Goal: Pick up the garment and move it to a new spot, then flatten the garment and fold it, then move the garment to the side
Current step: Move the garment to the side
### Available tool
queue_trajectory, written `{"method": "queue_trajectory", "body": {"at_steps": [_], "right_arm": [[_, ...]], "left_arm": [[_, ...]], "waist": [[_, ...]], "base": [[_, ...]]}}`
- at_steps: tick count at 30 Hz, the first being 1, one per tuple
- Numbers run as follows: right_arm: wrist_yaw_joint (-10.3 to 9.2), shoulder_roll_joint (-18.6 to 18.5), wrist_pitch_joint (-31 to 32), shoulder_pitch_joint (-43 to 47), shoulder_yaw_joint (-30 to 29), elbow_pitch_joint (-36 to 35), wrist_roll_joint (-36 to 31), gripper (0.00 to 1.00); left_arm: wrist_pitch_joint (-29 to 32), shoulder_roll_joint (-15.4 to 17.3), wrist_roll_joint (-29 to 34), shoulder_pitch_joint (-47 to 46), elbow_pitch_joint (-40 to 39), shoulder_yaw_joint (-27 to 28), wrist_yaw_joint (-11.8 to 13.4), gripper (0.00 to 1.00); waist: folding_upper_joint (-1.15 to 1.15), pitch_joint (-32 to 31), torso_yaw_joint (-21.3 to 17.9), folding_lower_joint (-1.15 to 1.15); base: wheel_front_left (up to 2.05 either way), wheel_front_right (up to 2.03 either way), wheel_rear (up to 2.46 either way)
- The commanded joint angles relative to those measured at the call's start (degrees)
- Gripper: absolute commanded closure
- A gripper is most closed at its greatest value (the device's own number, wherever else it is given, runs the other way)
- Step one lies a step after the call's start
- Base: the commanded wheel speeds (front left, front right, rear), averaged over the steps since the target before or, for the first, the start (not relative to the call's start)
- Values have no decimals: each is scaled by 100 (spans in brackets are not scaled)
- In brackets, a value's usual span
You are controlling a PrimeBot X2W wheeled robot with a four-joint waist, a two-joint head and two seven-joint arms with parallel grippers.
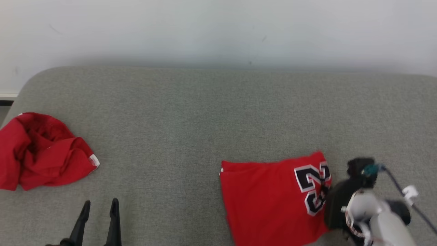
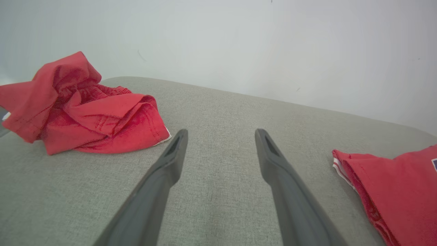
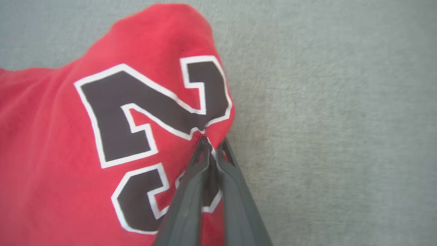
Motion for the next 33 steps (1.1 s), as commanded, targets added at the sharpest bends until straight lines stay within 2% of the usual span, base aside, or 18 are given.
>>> {"method": "queue_trajectory", "body": {"at_steps": [1, 6, 15, 21, 26, 30, 31, 32, 33], "right_arm": [[15, -109, -61, -173, -21, -7, -8, 100], [10, -742, -206, -969, -348, 441, -136, 100], [10, -2029, -866, -1825, -1680, 1228, -780, 100], [10, -2507, -1679, -2222, -2307, 1618, -1268, 100], [10, -2629, -2212, -2433, -2543, 1845, -1690, 100], [10, -2699, -2542, -2573, -2511, 2013, -1903, 98], [10, -2712, -2596, -2598, -2501, 2061, -1940, 74], [10, -2707, -2639, -2638, -2505, 2125, -1974, 0], [10, -2695, -2720, -2668, -2504, 2152, -2016, 0]], "left_arm": [[-18, 41, 72, -105, -53, 22, 8, 0], [-18, 128, 68, -313, -280, -20, 8, 0], [-18, 336, 54, -628, -714, -87, 10, 0], [-18, 480, 57, -724, -908, -166, 10, 0], [-18, 542, 74, -799, -923, -238, 10, 0], [-18, 543, 53, -855, -860, -287, 10, 0], [-18, 548, 49, -873, -839, -318, 10, 0], [-18, 552, 55, -894, -822, -323, 10, 0], [-18, 547, 56, -916, -810, -328, 10, 0]], "waist": [[0, 123, -123, -1], [0, 510, -306, -1], [0, 1206, -461, -1], [0, 1495, -494, -1], [0, 1611, -501, -1], [0, 1662, -509, -1], [0, 1674, -509, -1], [0, 1685, -512, -1], [0, 1694, -513, -1]], "base": [[0, 0, 0], [0, 0, 0], [0, 0, 0], [0, 0, 0], [0, 0, 0], [0, 0, 0], [0, 0, 0], [0, 0, 0], [0, 0, 0]]}}
